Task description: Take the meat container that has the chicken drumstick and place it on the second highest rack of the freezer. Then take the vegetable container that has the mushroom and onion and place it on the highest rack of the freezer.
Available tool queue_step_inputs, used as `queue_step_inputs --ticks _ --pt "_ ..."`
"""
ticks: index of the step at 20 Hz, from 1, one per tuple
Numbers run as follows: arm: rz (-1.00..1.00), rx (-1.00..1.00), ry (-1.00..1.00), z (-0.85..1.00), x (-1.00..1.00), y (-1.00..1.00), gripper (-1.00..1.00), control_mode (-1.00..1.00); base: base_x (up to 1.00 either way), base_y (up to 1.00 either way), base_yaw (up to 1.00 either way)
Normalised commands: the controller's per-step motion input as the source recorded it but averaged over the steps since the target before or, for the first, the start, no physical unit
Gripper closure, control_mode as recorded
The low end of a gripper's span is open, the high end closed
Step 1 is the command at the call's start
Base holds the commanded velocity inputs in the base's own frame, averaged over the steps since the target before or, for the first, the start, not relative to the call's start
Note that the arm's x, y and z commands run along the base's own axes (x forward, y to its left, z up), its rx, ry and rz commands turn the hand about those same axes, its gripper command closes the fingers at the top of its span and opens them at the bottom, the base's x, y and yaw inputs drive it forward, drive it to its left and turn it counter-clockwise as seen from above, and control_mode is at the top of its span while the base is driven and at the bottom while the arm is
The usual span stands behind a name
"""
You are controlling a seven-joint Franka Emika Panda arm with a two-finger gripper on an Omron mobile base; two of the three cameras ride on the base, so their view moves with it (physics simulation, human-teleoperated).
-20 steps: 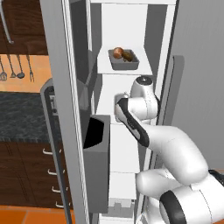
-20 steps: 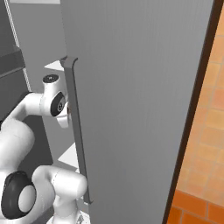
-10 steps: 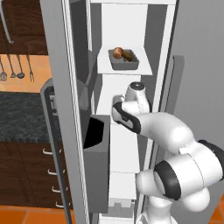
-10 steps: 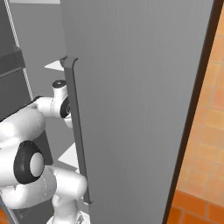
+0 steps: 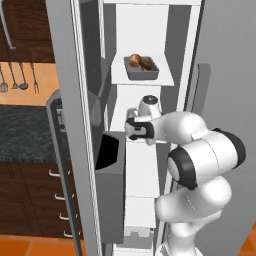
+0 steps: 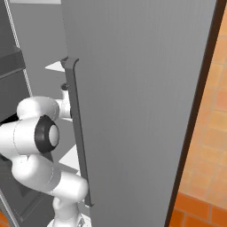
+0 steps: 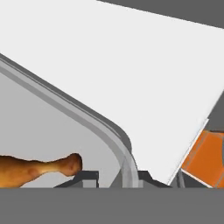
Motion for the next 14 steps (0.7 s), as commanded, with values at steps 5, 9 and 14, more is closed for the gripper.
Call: queue_step_inputs --ticks 5,9,14 --pt "-0.03 0.00 0.00 -0.30 0.48 0.00 1.00 -1.00 0.00 0.00 0.00" --pt "-0.01 0.00 -0.02 -0.19 0.09 0.00 -1.00 -1.00 0.00 0.00 0.00" --pt "-0.01 0.00 -0.14 0.00 -0.44 0.00 -1.00 -1.00 0.00 0.00 0.00"
